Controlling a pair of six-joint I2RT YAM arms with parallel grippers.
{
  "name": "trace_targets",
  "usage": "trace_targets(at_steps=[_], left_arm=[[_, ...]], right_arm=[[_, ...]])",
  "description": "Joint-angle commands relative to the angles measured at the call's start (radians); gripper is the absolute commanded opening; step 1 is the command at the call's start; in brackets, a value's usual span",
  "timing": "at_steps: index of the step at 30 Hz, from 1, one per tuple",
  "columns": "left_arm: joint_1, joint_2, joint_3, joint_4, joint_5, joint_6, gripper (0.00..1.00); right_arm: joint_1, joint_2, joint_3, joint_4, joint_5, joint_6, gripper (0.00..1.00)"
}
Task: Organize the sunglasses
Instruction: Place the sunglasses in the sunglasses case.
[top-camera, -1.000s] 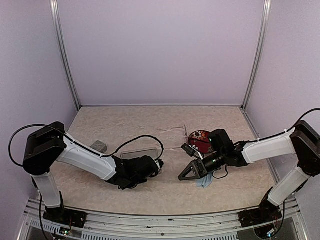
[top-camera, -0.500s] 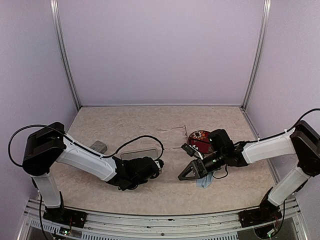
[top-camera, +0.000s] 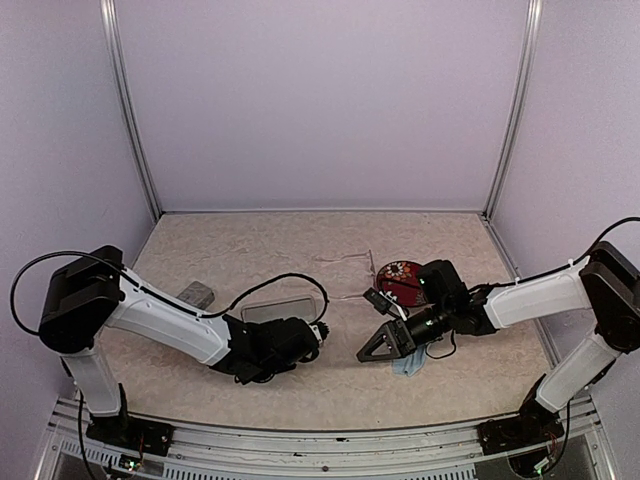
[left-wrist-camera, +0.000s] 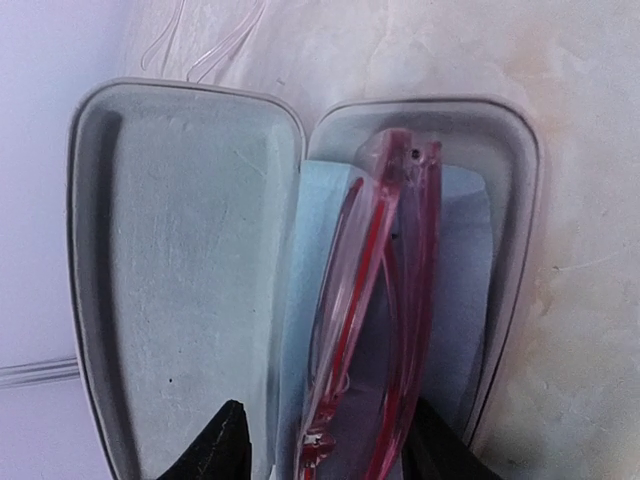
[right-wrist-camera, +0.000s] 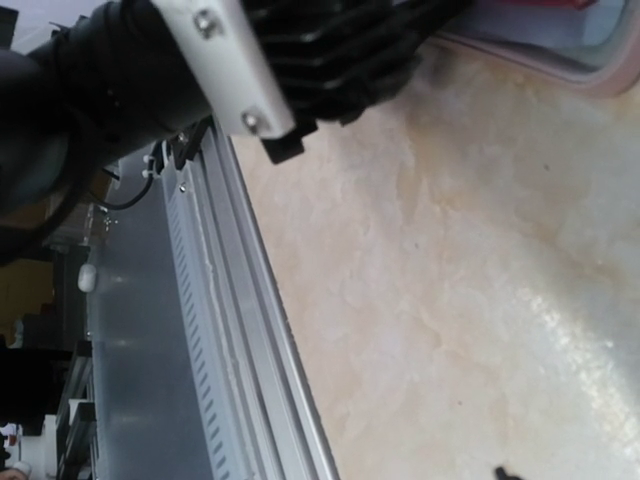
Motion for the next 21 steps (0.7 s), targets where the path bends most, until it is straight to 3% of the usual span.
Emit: trace_targets(at_steps=[1, 10, 21], left_arm=[[-0.019, -0.045, -0.015, -0.037, 0.035, -0.041, 0.52], [-0.054, -0.091, -0.043, -0.056, 0.05, -0.11, 0.56], [-0.054, -0.255, -0.099, -0.034, 0.124, -0.181, 0.68]], right_arm=[[-0.012, 0.004, -0.012, 0.022, -0.006, 0.002, 0.72], [-0.012, -0.01, -0.006, 0.011, -0.001, -0.002, 0.72], [-0.01, -0.005, 0.009, 0.01, 0.023, -0.002, 0.72]])
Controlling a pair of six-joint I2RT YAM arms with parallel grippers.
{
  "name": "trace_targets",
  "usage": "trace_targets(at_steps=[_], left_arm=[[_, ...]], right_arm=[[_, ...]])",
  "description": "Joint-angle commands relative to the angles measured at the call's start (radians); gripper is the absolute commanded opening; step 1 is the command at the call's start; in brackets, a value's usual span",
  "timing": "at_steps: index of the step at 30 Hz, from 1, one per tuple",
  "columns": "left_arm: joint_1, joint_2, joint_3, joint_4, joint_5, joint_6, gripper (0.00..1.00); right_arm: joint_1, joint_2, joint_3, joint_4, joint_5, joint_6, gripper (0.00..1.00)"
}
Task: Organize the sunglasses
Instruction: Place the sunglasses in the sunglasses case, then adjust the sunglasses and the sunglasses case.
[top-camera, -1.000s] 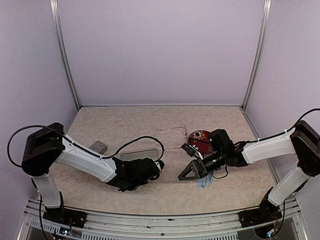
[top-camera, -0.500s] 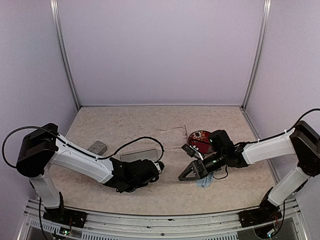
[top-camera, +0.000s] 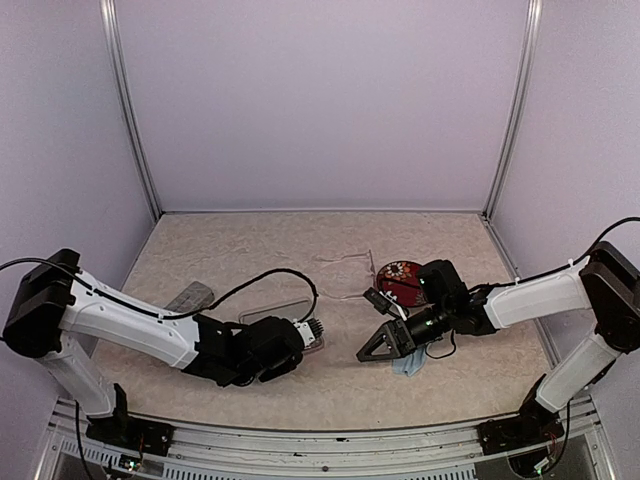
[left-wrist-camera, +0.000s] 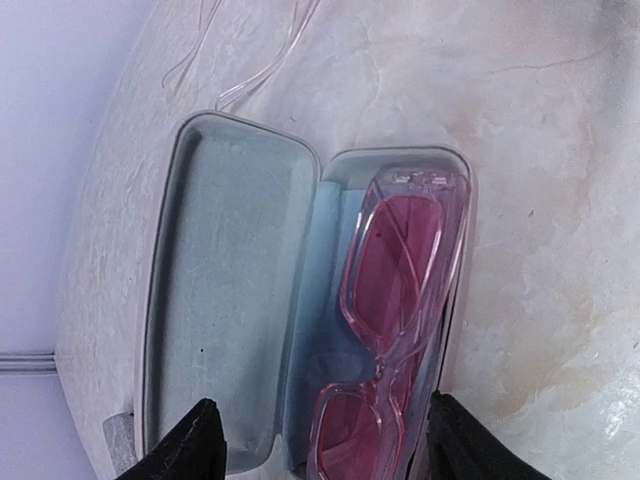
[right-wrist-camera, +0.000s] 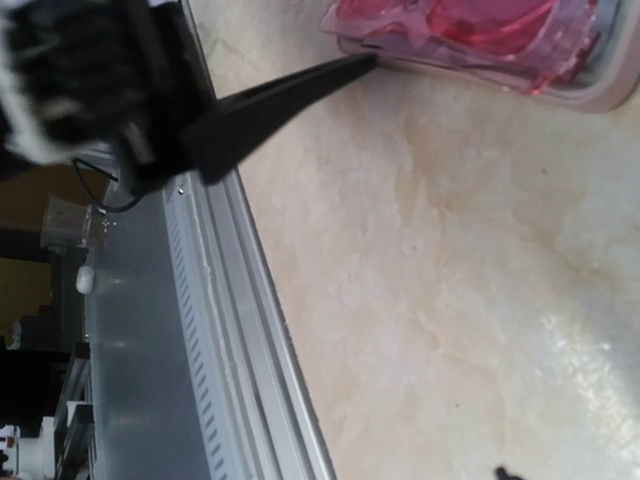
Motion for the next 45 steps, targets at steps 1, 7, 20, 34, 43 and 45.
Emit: trace_targets(at_steps=[1, 7, 20, 34, 43, 45], left_arm=[[0.009, -0.078, -0.029, 0.013, 0.05, -0.064, 0.69], [0.056, -0.153, -0.064, 0.009, 0.147, -0.182, 0.79], [0.122, -0.262, -0.161, -0.037, 0.325, -0.506, 0.92], [0.346, -0.366, -0.304, 0.075, 0.603, -0.652, 0.98], [0.395, -0.327, -0.331, 0.12, 0.682, -0.654, 0.89], [0.396, -0.316, -0.327, 0.126, 0.695, -0.654, 0.86]], right_arm=[[-0.009, -0.002, 0.016, 0.009, 0.029, -0.003, 0.72], [0.033, 0.062, 0.131, -0.081, 0.189, -0.07, 0.73], [0.176, 0.346, 0.477, -0.308, 0.486, -0.239, 0.86], [0.191, 0.482, 0.606, -0.368, 0.524, -0.266, 0.75], [0.2, 0.498, 0.63, -0.389, 0.56, -0.278, 0.68], [0.204, 0.501, 0.64, -0.397, 0.57, -0.282, 0.68]])
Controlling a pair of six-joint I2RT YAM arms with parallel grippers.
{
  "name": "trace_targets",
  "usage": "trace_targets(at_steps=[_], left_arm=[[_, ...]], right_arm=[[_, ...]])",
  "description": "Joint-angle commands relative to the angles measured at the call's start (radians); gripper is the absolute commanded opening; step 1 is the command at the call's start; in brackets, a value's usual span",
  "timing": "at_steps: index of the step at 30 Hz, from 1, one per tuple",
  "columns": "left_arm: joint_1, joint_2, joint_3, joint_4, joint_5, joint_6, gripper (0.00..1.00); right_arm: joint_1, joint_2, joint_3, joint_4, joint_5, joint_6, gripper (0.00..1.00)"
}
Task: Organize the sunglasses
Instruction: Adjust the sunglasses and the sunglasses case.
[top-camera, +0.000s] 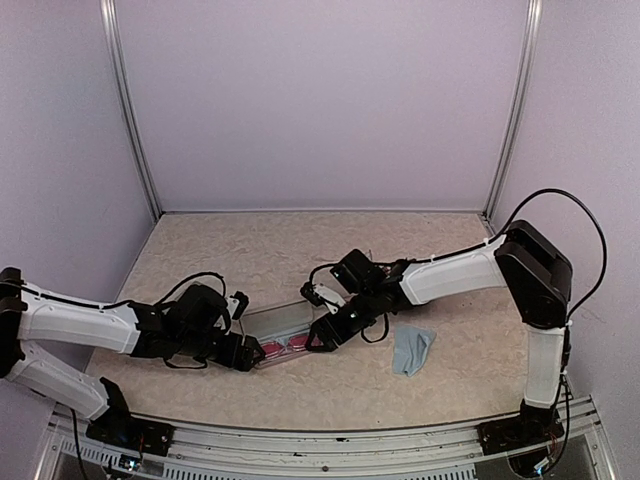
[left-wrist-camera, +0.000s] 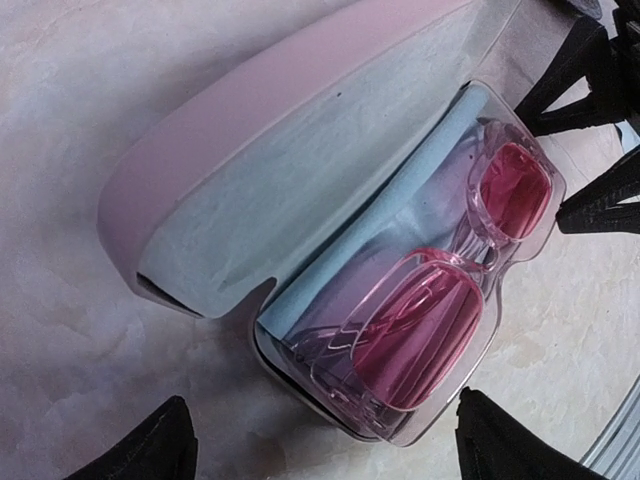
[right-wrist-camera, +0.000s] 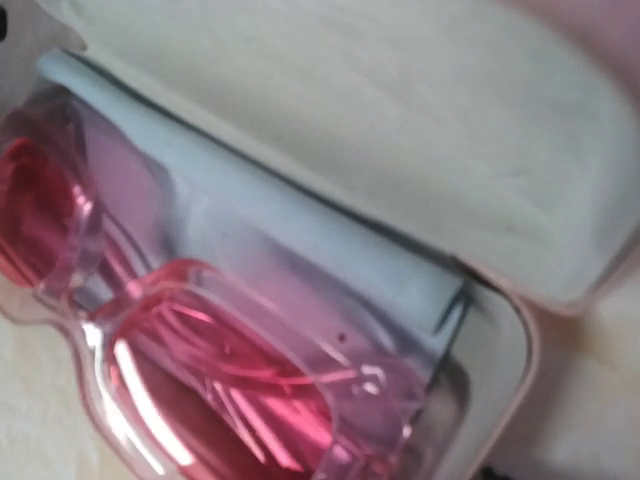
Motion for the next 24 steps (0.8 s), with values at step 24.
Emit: trace_targets(at_steps=[24], left_arm=[[0.0, -0.06, -0.037, 0.032, 0.062, -0.016, 0.9]], right_arm=[[0.022, -0.031, -0.018, 0.011, -0.008, -0.01, 0.75]])
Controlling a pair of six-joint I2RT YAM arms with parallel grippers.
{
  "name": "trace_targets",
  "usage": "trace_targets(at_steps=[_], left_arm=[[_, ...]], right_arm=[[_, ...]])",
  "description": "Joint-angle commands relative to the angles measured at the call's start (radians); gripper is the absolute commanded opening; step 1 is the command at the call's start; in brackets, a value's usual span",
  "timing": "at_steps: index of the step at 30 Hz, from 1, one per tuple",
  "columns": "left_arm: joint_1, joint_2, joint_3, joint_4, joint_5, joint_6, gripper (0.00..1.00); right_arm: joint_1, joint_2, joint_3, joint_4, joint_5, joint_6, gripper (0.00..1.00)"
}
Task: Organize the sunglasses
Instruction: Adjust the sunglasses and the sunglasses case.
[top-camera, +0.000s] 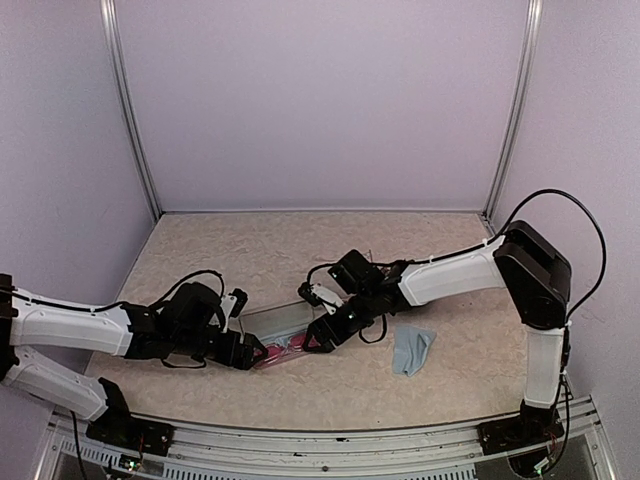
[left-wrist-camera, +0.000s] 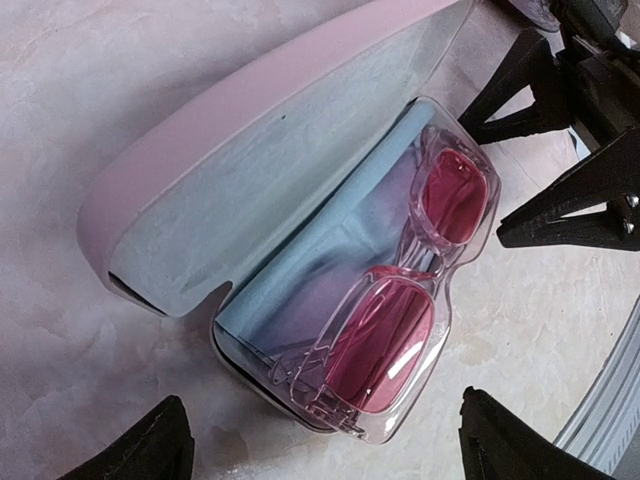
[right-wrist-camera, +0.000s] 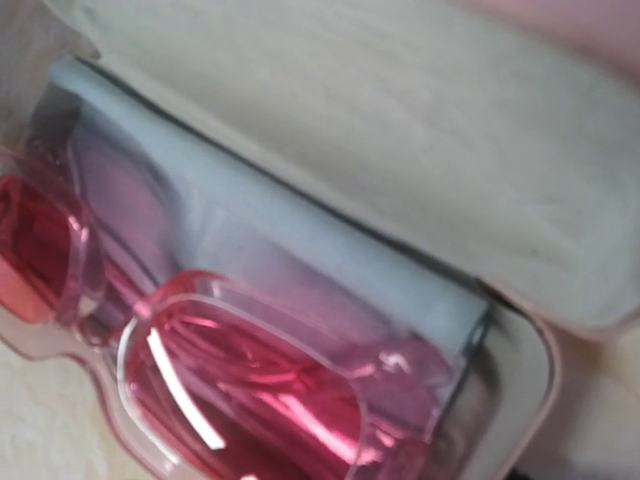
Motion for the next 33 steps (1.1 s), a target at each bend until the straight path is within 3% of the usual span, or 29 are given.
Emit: trace_targets(at_steps=[1, 12, 33], left_arm=[[-0.012, 0.0, -0.016, -0.007, -0.012, -0.007, 0.9], [-0.112, 0.126, 0.04, -0.055, -0.134, -0.023, 0.92], [-0.078, 0.183, 0.086, -0.023, -0.101, -0.008, 0.69]], right_arm=[[0.012, -0.039, -0.03, -0.005, -0.008, -0.011, 0.75], [0.044, -0.028, -0.018, -0.068, 0.104, -0.058, 0.79], [0.052, 0.017, 0.044, -0.065, 0.128, -0.047, 0.7]])
